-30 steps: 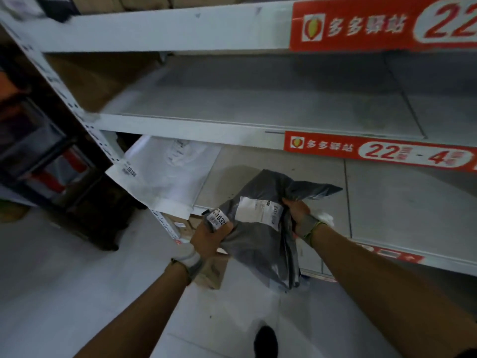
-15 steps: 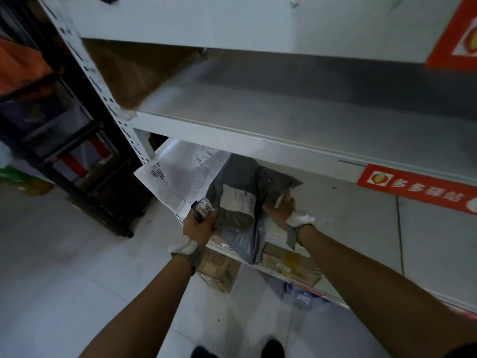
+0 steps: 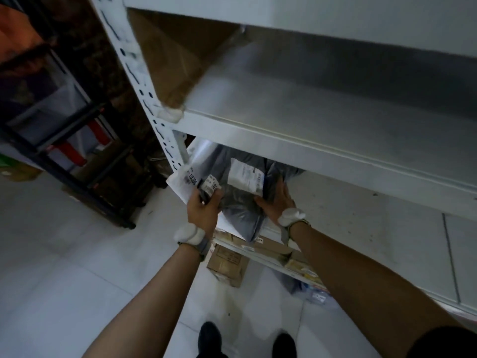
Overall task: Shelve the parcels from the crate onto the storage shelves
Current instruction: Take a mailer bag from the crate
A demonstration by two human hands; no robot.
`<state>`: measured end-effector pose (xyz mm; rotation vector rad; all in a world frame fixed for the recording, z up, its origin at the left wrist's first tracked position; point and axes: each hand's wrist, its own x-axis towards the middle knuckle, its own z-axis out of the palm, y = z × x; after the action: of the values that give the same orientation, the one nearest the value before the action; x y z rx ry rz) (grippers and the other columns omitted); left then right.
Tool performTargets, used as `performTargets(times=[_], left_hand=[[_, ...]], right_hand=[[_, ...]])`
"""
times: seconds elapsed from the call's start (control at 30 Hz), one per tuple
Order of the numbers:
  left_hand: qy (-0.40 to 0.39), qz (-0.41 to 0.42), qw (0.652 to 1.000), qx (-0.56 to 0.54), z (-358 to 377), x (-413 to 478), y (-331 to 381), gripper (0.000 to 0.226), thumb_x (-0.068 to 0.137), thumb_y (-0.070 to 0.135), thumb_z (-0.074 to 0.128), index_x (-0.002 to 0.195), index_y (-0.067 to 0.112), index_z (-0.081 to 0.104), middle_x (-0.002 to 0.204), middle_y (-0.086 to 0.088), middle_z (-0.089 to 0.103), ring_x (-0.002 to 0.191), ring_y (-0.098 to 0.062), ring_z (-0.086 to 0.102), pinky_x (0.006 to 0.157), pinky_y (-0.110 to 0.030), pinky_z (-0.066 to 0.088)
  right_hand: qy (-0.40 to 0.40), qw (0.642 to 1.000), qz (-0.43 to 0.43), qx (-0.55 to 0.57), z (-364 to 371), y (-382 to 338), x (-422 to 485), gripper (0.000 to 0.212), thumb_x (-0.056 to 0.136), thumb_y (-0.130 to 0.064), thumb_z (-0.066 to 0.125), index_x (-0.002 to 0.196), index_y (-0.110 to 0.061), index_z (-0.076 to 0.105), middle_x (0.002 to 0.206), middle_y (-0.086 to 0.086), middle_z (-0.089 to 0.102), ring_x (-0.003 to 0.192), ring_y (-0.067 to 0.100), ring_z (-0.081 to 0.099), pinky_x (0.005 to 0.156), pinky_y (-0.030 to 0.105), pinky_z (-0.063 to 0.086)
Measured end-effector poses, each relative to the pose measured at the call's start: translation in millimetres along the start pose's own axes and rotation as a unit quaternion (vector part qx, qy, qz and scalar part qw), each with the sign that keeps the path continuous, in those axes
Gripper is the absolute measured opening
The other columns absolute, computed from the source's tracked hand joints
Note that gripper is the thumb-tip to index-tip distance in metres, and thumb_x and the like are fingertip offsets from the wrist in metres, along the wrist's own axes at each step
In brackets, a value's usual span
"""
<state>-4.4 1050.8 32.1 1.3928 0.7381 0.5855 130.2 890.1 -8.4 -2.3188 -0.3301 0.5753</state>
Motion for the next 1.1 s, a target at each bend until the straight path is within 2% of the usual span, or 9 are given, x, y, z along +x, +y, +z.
performTargets(times=[0.13,0.2,0.37,0.43,0.6,0.77,0.83,1.0,1.1], left_hand=[[0.034,-0.059,0.997,-0.028,-27.7,28.0,-11.1,0.024,0.082,0.039,0.073,0.105,0.034,0.07,0.106,-0.001,0.074,0.1,-0.028,0.07,0.083,-0.049,0.059],[0.021,-0.103,0.994,-0.027,-34.8,32.6,-18.3,0.022,0.088,0.033,0.071,0.11,0.029,0.068,0.11,-0.007,0.072,0.099,-0.028,0.069,0.077,-0.042,0.06],[0.0,-0.095,0.994,0.046,-34.9,31.2,-21.0,0.05,0.085,0.044,0.072,0.128,0.024,0.056,0.114,-0.001,0.069,0.094,-0.02,0.07,0.066,-0.038,0.062],[-0.022,-0.108,0.993,0.04,-29.7,25.5,-23.4,0.066,0.075,0.051,0.079,0.129,0.025,0.053,0.117,0.003,0.068,0.096,-0.017,0.07,0.068,-0.041,0.062],[-0.118,-0.378,0.917,-0.045,-8.5,2.1,-21.6,0.057,0.075,0.047,0.081,0.12,0.021,0.056,0.112,-0.007,0.066,0.09,-0.031,0.069,0.069,-0.044,0.061],[-0.02,-0.36,0.917,-0.172,19.5,12.9,-23.5,0.037,0.093,0.014,0.066,0.127,0.01,0.052,0.123,-0.017,0.064,0.092,-0.029,0.068,0.058,-0.038,0.06],[0.008,-0.341,0.918,-0.201,27.3,15.9,-23.4,0.036,0.097,0.01,0.057,0.131,0.009,0.047,0.128,-0.017,0.06,0.101,-0.034,0.066,0.06,-0.041,0.061],[0.03,-0.313,0.932,-0.179,39.3,5.4,-16.0,0.031,0.098,0.017,0.058,0.127,0.01,0.051,0.127,-0.016,0.06,0.104,-0.032,0.064,0.059,-0.04,0.06],[0.015,-0.32,0.94,-0.119,36.7,-4.8,-20.2,0.044,0.09,0.03,0.069,0.126,0.007,0.056,0.127,-0.015,0.062,0.099,-0.024,0.065,0.075,-0.036,0.06]], right_hand=[[-0.015,0.996,0.049,-0.067,24.3,-27.6,22.8,0.127,0.069,-0.084,0.058,0.156,-0.028,-0.016,0.165,0.009,-0.01,0.149,0.039,0.018,0.118,0.057,0.023],[0.009,0.994,0.083,-0.077,33.1,-31.2,23.6,0.122,0.071,-0.084,0.056,0.158,-0.027,-0.007,0.165,0.013,-0.008,0.149,0.04,0.016,0.118,0.055,0.021],[0.155,0.976,0.086,-0.13,53.8,-11.7,6.1,0.1,0.077,-0.088,0.031,0.156,-0.028,0.022,0.159,0.02,0.02,0.14,0.041,0.031,0.113,0.053,0.029],[0.146,0.965,0.107,-0.189,55.8,2.1,5.6,0.084,0.089,-0.076,0.029,0.156,-0.028,0.021,0.157,0.021,0.024,0.139,0.041,0.033,0.112,0.053,0.029],[0.017,0.969,0.079,-0.233,36.5,-0.5,20.8,0.075,0.093,-0.066,0.028,0.158,-0.035,0.005,0.163,0.009,0.012,0.147,0.035,0.017,0.116,0.055,0.018],[-0.062,0.979,0.034,-0.189,21.0,-3.5,54.0,0.091,0.079,-0.075,0.02,0.157,-0.035,-0.001,0.164,0.005,0.013,0.146,0.039,0.021,0.115,0.058,0.025],[-0.073,0.98,0.019,-0.186,16.7,-9.9,44.6,0.082,0.09,-0.065,0.029,0.159,-0.026,0.004,0.165,0.007,0.011,0.147,0.04,0.019,0.118,0.053,0.023],[-0.093,0.981,0.017,-0.168,-4.8,-3.6,7.3,0.077,0.098,-0.056,0.039,0.158,-0.029,-0.001,0.166,0.001,0.002,0.149,0.037,0.013,0.117,0.05,0.019],[-0.088,0.983,0.015,-0.158,-14.6,8.1,-7.7,0.076,0.101,-0.051,0.04,0.158,-0.026,-0.004,0.165,0.006,0.007,0.148,0.037,0.017,0.117,0.046,0.022]])
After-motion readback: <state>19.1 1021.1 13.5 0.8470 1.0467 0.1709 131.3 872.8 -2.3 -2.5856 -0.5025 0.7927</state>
